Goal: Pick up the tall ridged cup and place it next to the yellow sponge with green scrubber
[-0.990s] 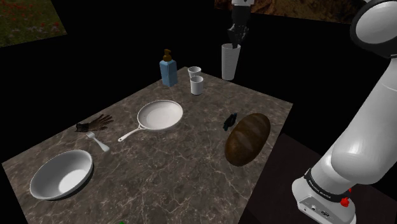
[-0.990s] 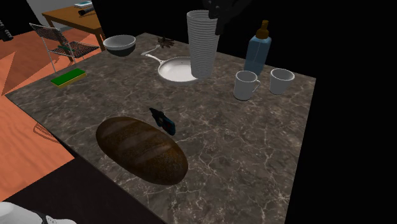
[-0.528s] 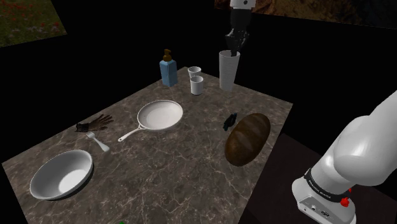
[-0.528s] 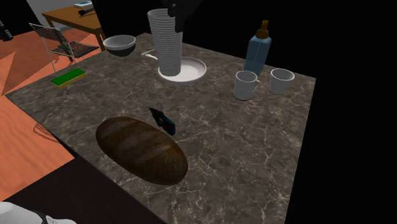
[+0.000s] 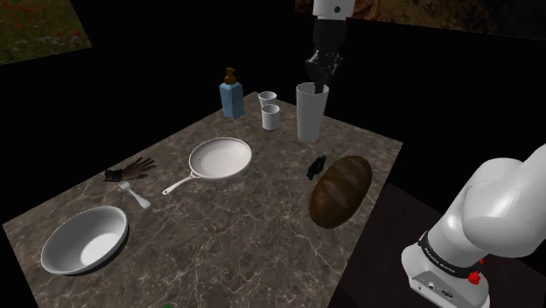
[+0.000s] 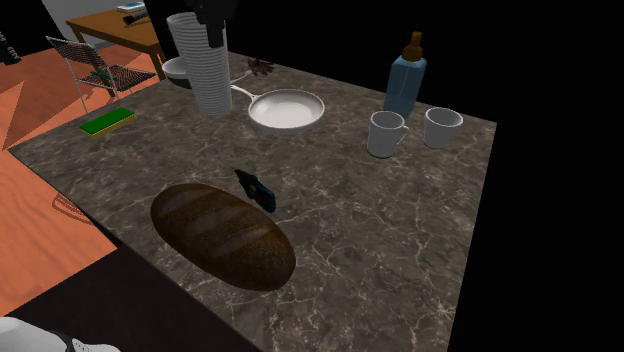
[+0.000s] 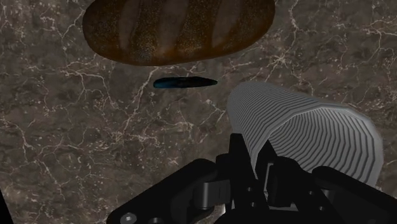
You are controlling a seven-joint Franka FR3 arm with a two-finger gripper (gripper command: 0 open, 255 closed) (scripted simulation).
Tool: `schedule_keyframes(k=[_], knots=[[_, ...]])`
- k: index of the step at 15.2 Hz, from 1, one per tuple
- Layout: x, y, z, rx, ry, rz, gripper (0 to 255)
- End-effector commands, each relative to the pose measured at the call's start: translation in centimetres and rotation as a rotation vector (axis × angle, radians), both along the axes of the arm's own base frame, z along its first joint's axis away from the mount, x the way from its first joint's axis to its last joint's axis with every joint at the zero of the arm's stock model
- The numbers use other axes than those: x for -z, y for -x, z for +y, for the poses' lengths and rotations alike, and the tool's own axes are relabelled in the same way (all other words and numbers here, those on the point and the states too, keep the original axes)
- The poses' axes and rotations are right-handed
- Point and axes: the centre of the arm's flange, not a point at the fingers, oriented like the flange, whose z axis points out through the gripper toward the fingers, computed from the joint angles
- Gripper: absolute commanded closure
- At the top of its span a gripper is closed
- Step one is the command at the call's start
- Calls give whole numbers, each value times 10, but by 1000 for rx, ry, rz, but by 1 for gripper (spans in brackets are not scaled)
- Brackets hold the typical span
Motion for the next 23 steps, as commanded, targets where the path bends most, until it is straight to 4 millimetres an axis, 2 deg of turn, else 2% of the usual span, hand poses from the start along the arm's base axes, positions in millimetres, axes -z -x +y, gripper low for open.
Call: schedule_keyframes(k=[1, 23], knots=[[-1, 17, 23, 1, 0, 0, 255], [-2, 190, 256, 1, 0, 0, 255]])
